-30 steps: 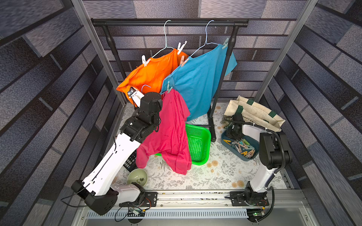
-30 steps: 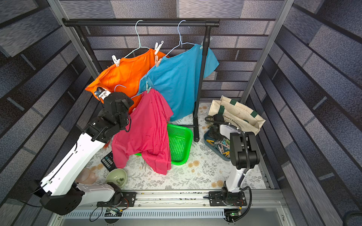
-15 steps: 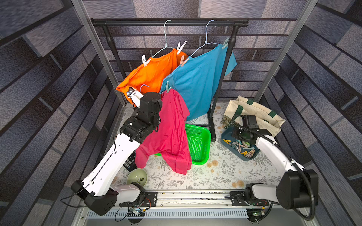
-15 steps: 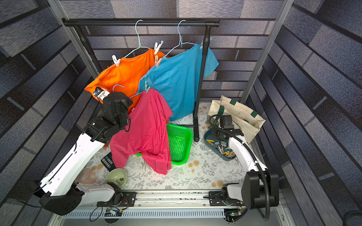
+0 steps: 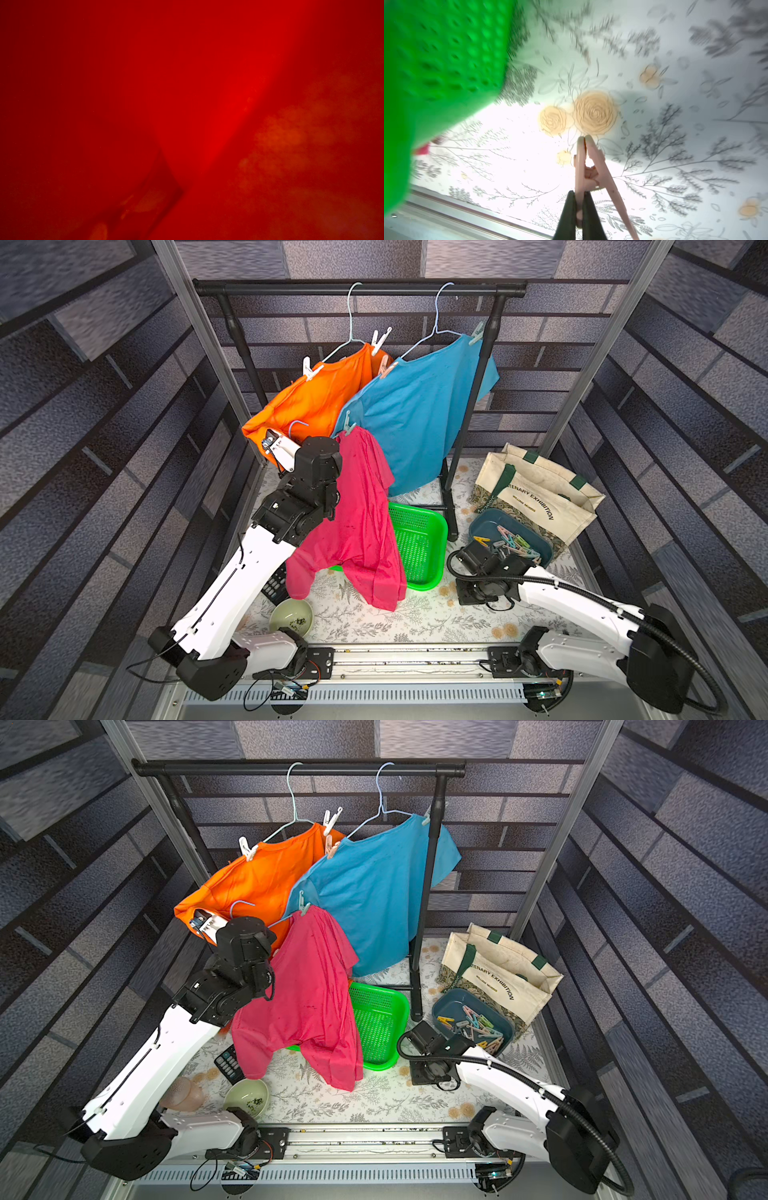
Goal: Use clothespins to secure the t-shirt on both sides of the hanger
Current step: Place the clothespin at the center of the board, then adjust the clothespin at the center of the board.
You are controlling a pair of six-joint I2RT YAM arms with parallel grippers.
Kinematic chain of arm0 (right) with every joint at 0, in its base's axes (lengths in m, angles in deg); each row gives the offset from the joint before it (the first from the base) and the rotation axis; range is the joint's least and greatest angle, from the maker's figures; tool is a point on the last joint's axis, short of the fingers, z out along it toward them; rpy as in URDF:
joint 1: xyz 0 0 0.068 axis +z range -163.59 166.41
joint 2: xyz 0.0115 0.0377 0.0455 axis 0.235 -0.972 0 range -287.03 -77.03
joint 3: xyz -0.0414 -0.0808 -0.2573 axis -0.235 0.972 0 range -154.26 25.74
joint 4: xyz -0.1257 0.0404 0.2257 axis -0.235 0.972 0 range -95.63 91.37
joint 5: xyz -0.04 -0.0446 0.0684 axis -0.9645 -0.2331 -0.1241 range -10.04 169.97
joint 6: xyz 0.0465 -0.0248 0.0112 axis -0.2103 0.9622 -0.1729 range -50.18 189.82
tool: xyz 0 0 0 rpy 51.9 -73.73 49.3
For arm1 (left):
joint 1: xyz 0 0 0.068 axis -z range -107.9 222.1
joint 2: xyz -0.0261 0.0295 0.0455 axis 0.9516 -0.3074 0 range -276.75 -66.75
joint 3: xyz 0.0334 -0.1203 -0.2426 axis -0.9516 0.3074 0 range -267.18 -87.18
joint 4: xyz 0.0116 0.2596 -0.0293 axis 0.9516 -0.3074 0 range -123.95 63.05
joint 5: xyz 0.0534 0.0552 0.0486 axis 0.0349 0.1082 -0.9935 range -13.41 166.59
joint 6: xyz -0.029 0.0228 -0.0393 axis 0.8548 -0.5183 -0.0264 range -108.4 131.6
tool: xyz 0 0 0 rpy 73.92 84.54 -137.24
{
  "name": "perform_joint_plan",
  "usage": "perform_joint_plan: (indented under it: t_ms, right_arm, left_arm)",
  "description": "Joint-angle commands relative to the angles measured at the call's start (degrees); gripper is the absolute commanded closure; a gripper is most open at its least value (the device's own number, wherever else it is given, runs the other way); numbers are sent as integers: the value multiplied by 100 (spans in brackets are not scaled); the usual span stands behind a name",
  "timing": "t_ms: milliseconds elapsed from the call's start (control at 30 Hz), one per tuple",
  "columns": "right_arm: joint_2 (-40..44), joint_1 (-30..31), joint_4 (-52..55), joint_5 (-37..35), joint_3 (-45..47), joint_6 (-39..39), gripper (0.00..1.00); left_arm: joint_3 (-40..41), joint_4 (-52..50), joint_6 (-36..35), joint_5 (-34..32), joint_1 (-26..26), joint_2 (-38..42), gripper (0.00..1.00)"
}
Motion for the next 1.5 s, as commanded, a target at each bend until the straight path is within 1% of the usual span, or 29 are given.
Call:
perform_joint_plan:
  t_ms: [0, 100, 133, 167, 200, 233, 333, 367, 400, 433, 467, 500, 567, 633, 700, 800, 967, 1067, 1200, 1233, 1300, 1467]
  right_arm:
    - [-354, 208, -457, -65, 146, -363, 100]
    - [-378, 218, -592, -199, 107, -336, 100]
    - [-302, 218, -580, -269, 114, -346, 94]
    - [-184, 217, -561, -346, 130, -340, 82]
    - [-29, 218, -526, -434, 163, -346, 68]
    - [91, 218, -484, -508, 199, -363, 61]
    - [534, 216, -223, -805, 356, -549, 49]
    - [672, 216, -138, -848, 422, -663, 46]
    - [779, 213, -64, -857, 497, -784, 45]
    - [861, 212, -37, -802, 572, -917, 48]
    - [947, 213, -78, -678, 658, -1009, 57]
    - [1035, 213, -186, -475, 760, -1106, 69]
    - [1166, 230, -383, -190, 931, -1264, 89]
    - [1246, 350, -496, -51, 955, -1315, 100]
    - [1258, 500, -514, -62, 904, -1288, 100]
    - [1119, 561, -679, -30, 913, -1244, 100]
    - [452, 590, -1283, -15, 1019, -1321, 100]
    - [228, 586, -1076, -447, 932, -1523, 100]
    - [246, 554, -38, -1320, 801, -1982, 100]
    - [340, 485, 99, -1444, 816, -2060, 100]
    - [548, 159, 104, -1383, 907, -2049, 100]
    - [1049, -1109, -420, -918, 1094, -1571, 100]
  left_arm:
    - [27, 288, 154, -29, -13, 198, 100]
    - [50, 280, 158, 26, -17, 201, 100]
    - [59, 279, 152, 26, -22, 217, 100]
    - [70, 275, 151, 29, -29, 224, 100]
    - [88, 288, 160, 37, -21, 235, 100]
    - [106, 309, 167, 43, -28, 241, 100]
    - [151, 378, 167, 130, -39, 232, 100]
    - [151, 375, 171, 163, -46, 215, 100]
    - [151, 370, 176, 178, -40, 205, 100]
    - [151, 364, 192, 196, -40, 201, 100]
    - [151, 356, 203, 206, -47, 198, 100]
    - [151, 365, 213, 210, -42, 184, 100]
    - [147, 360, 214, 209, -46, 173, 100]
    - [142, 351, 214, 205, -41, 169, 100]
    - [147, 355, 223, 201, -42, 165, 100]
    - [142, 356, 252, 210, -43, 154, 100]
    - [117, 336, 255, 228, -40, 96, 100]
    - [116, 342, 277, 250, -48, 82, 100]
    - [107, 374, 270, 298, -48, 68, 100]
    - [115, 391, 264, 301, -48, 58, 100]
    - [137, 412, 280, 324, -49, 44, 100]
    - [175, 406, 323, 375, -48, 30, 100]
